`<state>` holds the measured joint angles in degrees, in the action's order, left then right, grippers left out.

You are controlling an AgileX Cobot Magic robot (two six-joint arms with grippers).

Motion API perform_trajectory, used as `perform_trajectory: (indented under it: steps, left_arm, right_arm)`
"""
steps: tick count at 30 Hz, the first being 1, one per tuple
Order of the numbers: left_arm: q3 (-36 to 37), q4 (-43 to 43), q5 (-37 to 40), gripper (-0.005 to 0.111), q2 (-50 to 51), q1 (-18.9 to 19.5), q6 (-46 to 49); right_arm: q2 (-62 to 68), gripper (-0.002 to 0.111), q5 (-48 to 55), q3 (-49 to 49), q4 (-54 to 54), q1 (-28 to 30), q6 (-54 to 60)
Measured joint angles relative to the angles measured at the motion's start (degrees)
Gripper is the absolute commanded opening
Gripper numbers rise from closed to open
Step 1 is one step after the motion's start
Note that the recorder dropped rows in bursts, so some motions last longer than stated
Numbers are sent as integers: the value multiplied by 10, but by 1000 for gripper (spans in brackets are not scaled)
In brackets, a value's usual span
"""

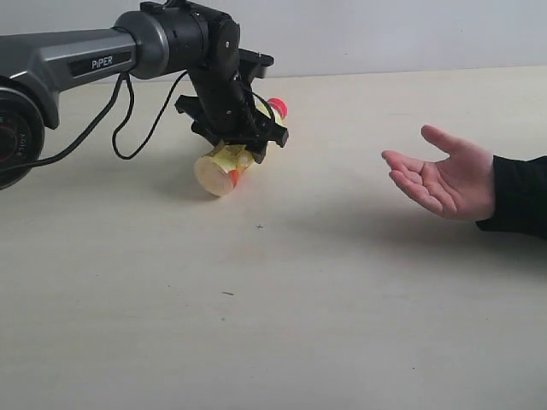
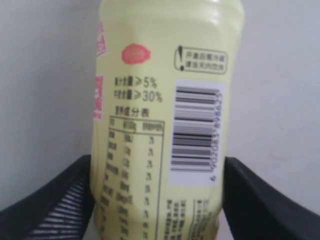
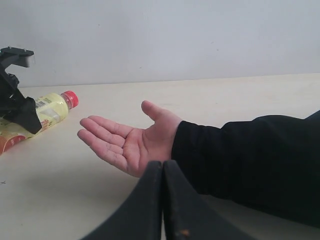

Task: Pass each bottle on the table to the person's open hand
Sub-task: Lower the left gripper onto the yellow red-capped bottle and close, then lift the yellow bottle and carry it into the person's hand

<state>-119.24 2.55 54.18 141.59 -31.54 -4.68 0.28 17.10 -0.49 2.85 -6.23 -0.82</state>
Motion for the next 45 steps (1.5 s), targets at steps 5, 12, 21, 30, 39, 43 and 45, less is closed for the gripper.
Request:
perform_trajectory:
  steps: [5,12,21,30,39,43,45]
  left_arm:
    - [0,0,7,0,0,0,6]
    - [0,0,29,0,-19,0,3]
    - [0,0,84,0,-96,-37,-17]
    - [0,2,130,0,-106,-124,-71]
    - [0,30,94,0,-107,-203,-248]
    - [0,28,38,0,-108,-223,-351]
    - [0,14,3,0,-108,-231,-384]
  right_arm:
    - [0,0,0,0,0,0,0]
    - [0,0,0,0,0,0,0]
    - [0,0,0,0,0,0,0]
    - [0,0,0,0,0,0,0]
    - [0,0,0,0,0,0,0]
    - [0,0,0,0,0,0,0]
    - [0,0,0,0,0,0,0]
